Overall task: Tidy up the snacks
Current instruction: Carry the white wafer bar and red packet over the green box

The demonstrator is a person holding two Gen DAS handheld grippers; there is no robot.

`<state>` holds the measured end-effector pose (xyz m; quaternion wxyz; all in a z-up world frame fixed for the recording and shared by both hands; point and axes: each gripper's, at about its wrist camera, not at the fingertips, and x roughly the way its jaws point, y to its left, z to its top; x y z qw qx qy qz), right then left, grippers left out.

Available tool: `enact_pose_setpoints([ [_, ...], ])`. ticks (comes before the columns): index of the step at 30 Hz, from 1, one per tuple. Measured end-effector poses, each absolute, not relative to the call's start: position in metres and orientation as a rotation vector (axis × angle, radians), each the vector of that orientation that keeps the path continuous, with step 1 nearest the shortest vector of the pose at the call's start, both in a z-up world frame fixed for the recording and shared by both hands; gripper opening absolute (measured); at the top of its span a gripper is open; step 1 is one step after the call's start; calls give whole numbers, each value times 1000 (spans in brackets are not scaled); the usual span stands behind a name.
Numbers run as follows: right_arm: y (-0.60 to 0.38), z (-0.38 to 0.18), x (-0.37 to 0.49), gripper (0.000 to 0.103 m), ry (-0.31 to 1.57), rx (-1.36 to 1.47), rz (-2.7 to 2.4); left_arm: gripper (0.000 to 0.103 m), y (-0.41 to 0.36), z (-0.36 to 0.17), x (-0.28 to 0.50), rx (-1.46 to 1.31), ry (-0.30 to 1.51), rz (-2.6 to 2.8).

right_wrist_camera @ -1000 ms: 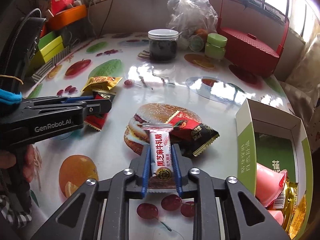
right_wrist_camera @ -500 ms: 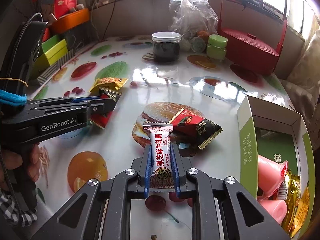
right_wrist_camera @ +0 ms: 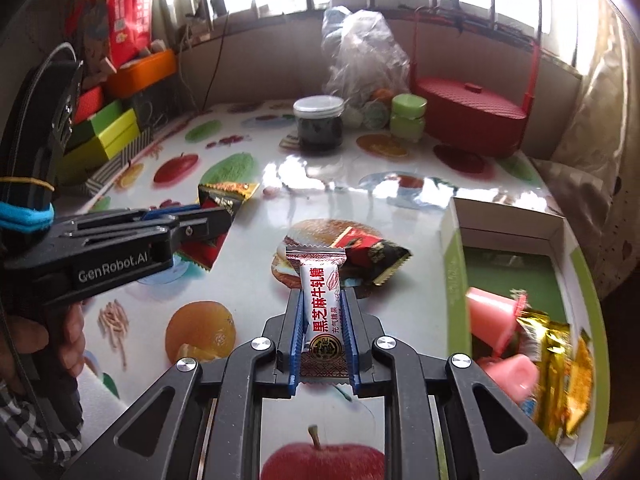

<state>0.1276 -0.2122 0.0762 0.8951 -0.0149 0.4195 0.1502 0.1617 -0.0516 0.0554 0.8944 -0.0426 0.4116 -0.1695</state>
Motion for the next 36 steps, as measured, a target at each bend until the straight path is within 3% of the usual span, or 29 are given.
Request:
enact_pose_setpoints([
  [36, -323, 103, 49, 17, 797, 77, 50, 26, -169, 75, 101, 52, 819, -607],
])
